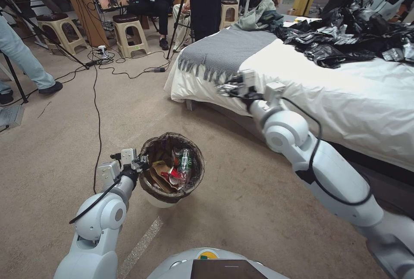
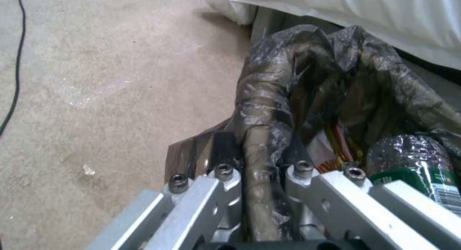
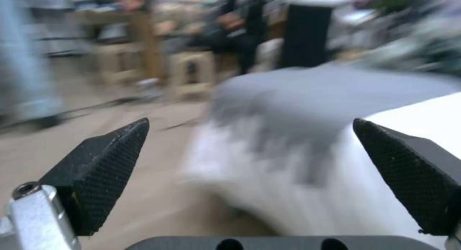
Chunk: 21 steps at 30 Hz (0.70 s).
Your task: Pick up the trash bin, then pick up the garbage from the floor and place it into the trash bin.
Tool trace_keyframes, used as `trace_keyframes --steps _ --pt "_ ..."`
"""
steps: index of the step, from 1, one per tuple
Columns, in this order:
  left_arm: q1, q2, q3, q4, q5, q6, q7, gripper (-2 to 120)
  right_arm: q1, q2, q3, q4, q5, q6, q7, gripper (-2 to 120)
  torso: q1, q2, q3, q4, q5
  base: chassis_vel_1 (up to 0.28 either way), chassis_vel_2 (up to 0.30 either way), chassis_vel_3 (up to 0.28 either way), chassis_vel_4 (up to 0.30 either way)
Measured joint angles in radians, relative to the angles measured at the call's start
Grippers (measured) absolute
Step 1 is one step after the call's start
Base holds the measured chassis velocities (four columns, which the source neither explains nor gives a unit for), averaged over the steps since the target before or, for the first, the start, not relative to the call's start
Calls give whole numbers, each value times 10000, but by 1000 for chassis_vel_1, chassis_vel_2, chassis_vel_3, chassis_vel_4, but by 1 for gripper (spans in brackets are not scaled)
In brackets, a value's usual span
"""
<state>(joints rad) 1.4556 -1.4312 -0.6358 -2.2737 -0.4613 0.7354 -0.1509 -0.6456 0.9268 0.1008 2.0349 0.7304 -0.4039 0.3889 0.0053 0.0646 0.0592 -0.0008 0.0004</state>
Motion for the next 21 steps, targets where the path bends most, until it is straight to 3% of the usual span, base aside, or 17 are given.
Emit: trace_keyframes --steps 2,3,6,7,9,10,12,13,15,21 --pt "12 -8 37 7 1 0 1 5 -1270 181 1210 -173 -1460 638 -286 100 0 1 -1 4 -2 0 0 0 0" --pt "12 -8 37 7 1 0 1 5 -1270 181 1210 -173 -1460 638 -286 100 0 1 -1 4 -2 0 0 0 0" --pt "47 -12 134 96 51 0 -22 5 -3419 1020 3056 -814 -4210 2407 -1118 100 0 1 -1 -3 1 0 0 0 0" --pt "47 -12 134 96 51 0 -22 5 -3419 1020 3056 -814 -4210 2407 -1118 100 0 1 -1 -3 1 0 0 0 0" --pt "64 -74 232 150 158 -10 -28 5 -4825 2379 4100 -1033 -5769 3466 -1485 100 -1 0 -1 0 1 0 0 0 0" --pt "64 -74 232 150 158 -10 -28 5 -4825 2379 4100 -1033 -5769 3466 -1485 100 -1 0 -1 0 1 0 0 0 0" --pt "100 -141 315 204 309 -115 -25 5 -5782 3568 4720 -1226 -6459 4200 -1559 100 -2 0 -1 3 -2 0 0 0 0" --pt "100 -141 315 204 309 -115 -25 5 -5782 3568 4720 -1226 -6459 4200 -1559 100 -2 0 -1 3 -2 0 0 0 0" --pt "151 -170 382 239 407 -219 -34 5 -6362 4399 5261 -1575 -7124 5001 -1525 100 -1 0 0 2 -2 0 0 0 0" --pt "170 -178 424 271 475 -338 -41 5 -6830 4931 5455 -1833 -7585 5642 -1424 100 -2 0 -1 2 -4 0 0 0 0"
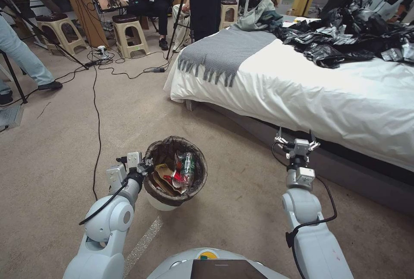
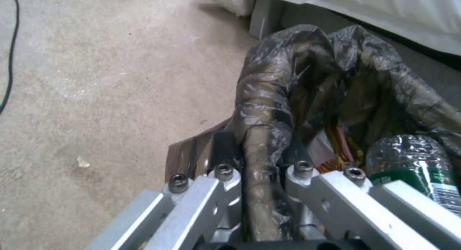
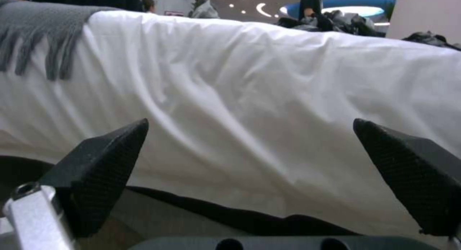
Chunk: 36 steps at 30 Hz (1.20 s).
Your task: Pick up the trash bin, then pick up the garbage from the floor and place it into the trash bin.
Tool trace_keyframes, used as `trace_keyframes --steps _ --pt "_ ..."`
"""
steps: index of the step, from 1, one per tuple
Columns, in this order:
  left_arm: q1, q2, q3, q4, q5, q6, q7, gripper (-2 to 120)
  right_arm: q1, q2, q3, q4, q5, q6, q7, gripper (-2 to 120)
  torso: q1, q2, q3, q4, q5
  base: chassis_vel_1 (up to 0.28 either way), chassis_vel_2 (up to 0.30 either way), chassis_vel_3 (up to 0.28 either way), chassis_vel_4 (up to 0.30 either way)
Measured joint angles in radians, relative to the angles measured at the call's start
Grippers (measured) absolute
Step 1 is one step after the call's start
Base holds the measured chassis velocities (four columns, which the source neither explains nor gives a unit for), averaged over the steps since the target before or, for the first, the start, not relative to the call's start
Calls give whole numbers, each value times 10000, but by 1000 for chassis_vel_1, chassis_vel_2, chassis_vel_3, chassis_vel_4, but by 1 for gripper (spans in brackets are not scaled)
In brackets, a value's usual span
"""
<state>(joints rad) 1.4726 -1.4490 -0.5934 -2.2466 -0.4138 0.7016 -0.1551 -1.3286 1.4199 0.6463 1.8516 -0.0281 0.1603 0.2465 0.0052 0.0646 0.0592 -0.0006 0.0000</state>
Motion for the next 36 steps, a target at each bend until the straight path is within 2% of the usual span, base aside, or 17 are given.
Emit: trace_keyframes --steps 18,36 --pt "6 -41 -167 -83 -506 22 -197 5 123 132 -542 -218 -254 86 72 100 1 0 2 1 0 9 9 7 9" --pt "-44 -23 -298 -63 -794 20 -364 5 -9 222 -609 -290 -385 76 100 100 1 0 2 3 0 107 110 107 108"
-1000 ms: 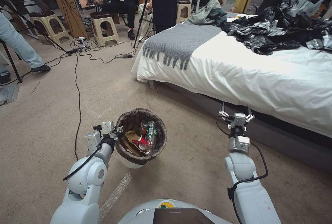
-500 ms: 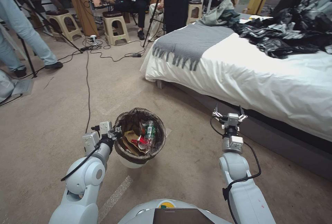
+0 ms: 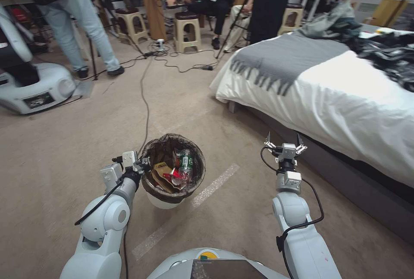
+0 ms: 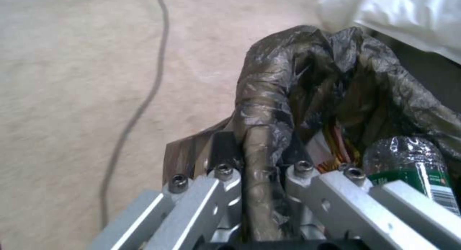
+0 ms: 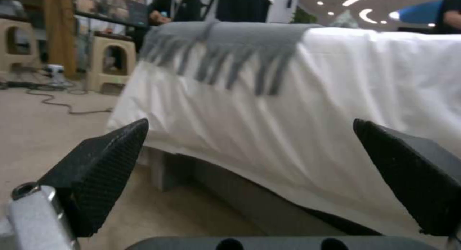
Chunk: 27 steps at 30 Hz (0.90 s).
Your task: Pick up the trash bin, then pick up the garbage from the floor and place it into the trash bin.
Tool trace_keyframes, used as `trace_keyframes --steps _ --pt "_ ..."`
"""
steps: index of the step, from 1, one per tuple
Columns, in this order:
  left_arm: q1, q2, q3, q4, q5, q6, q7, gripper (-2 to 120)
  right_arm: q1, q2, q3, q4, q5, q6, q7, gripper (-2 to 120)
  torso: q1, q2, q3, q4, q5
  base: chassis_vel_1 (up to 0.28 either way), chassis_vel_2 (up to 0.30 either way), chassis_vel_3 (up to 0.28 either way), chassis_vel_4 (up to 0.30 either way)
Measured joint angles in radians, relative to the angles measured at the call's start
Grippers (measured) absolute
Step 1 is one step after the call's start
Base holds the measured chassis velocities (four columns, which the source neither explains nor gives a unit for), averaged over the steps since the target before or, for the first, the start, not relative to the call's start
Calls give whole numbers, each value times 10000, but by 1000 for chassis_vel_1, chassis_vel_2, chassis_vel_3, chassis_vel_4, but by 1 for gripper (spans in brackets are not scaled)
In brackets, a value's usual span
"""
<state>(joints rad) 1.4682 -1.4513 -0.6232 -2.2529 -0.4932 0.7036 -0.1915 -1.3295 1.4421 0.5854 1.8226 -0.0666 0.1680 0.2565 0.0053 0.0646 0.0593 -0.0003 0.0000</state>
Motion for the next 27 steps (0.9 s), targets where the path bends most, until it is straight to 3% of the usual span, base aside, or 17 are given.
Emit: trace_keyframes --steps 27 --pt "32 78 58 11 -59 14 25 5 -17 -10 -198 -108 -89 34 -1 100 0 0 0 -2 0 125 122 126 130"
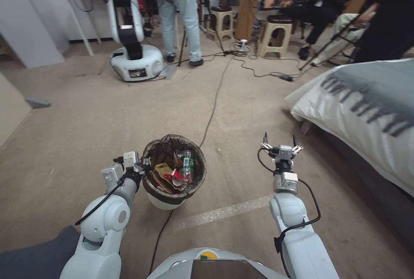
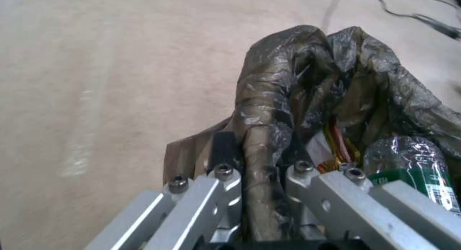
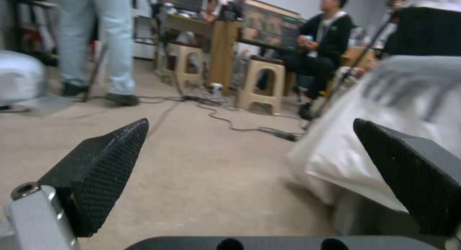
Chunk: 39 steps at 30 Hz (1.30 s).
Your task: Pick up the trash bin, then pick up the garbage from the floor and place it into the trash bin.
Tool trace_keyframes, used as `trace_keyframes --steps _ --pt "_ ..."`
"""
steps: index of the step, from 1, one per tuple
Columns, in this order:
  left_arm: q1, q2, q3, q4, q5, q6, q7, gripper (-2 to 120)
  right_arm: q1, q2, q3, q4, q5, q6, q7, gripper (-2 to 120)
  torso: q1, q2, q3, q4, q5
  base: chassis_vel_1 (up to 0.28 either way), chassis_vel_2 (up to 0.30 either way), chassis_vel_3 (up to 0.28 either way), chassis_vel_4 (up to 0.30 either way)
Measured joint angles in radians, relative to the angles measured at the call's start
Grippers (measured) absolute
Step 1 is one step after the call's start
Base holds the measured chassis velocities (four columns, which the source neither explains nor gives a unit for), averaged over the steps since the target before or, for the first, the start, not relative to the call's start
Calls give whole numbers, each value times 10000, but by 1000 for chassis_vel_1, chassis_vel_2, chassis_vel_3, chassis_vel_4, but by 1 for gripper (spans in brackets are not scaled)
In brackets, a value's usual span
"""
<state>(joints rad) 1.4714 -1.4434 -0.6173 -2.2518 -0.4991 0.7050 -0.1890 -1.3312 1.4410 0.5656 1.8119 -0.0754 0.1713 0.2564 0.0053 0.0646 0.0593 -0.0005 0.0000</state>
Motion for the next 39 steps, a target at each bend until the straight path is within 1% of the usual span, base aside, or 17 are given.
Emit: trace_keyframes --steps 7,9,10,11,12,13,14,16,17,18,19,20,23,28,33,37,39 --pt "-6 -13 5 49 0 -125 52 5 12 25 -29 -29 -35 5 -1 100 2 0 0 2 0 128 122 121 119" --pt "-33 9 29 82 15 -284 225 5 7 25 -30 -51 -36 18 -1 100 2 0 0 2 0 103 122 109 102" --pt "-33 9 29 82 15 -284 225 5 7 25 -30 -51 -36 18 -1 100 2 0 0 2 0 81 122 109 88" --pt "-68 67 25 73 28 -255 372 5 4 23 -31 -56 -36 22 -1 100 2 0 0 4 0 59 74 102 85" --pt "-93 90 27 38 -68 -174 315 5 1 22 -32 -56 -36 23 -1 100 2 0 0 5 0 59 47 53 85" --pt "-170 132 37 -45 -485 85 36 5 -2 22 -43 -56 -38 26 -1 100 2 0 0 4 1 0 0 0 0" --pt "-170 132 37 -45 -485 85 36 5 -2 22 -43 -56 -38 26 -1 100 2 0 0 4 1 0 0 0 0" --pt "-274 165 67 -79 -894 239 -264 5 -5 24 -60 -58 -42 27 -1 100 2 0 0 2 0 0 0 0 0" --pt "-274 165 67 -79 -894 239 -264 5 -5 24 -60 -58 -42 27 -1 100 2 0 0 2 0 0 0 0 0" --pt "-415 191 118 -104 -1381 288 -547 5 -5 39 -78 -64 -58 30 1 100 2 0 0 -3 -1 0 0 0 0" --pt "-485 209 136 -110 -1674 288 -690 5 -8 47 -89 -67 -69 31 1 100 2 0 0 -3 0 0 0 0 0" --pt "-485 209 136 -110 -1674 288 -690 5 -8 47 -89 -67 -69 31 1 100 2 0 0 -3 0 0 0 0 0" --pt "-804 281 347 -35 -2557 289 -1300 5 -54 96 -145 -67 -136 35 2 100 2 0 0 -1 -1 0 0 0 0" --pt "-919 334 478 106 -2795 291 -1466 5 -85 110 -145 -83 -176 50 5 100 2 0 0 1 -1 0 0 0 0" --pt "-942 356 552 339 -2340 295 -1339 5 -92 138 -146 -123 -220 73 6 100 2 0 0 0 0 0 0 0 0" --pt "-1031 359 553 505 -2296 300 -1280 5 -85 149 -162 -143 -240 75 7 100 1 0 0 1 0 0 0 0 0" --pt "-1224 365 525 766 -2408 301 -1236 5 -96 174 -194 -156 -269 78 7 100 0 0 0 1 1 0 0 0 0"
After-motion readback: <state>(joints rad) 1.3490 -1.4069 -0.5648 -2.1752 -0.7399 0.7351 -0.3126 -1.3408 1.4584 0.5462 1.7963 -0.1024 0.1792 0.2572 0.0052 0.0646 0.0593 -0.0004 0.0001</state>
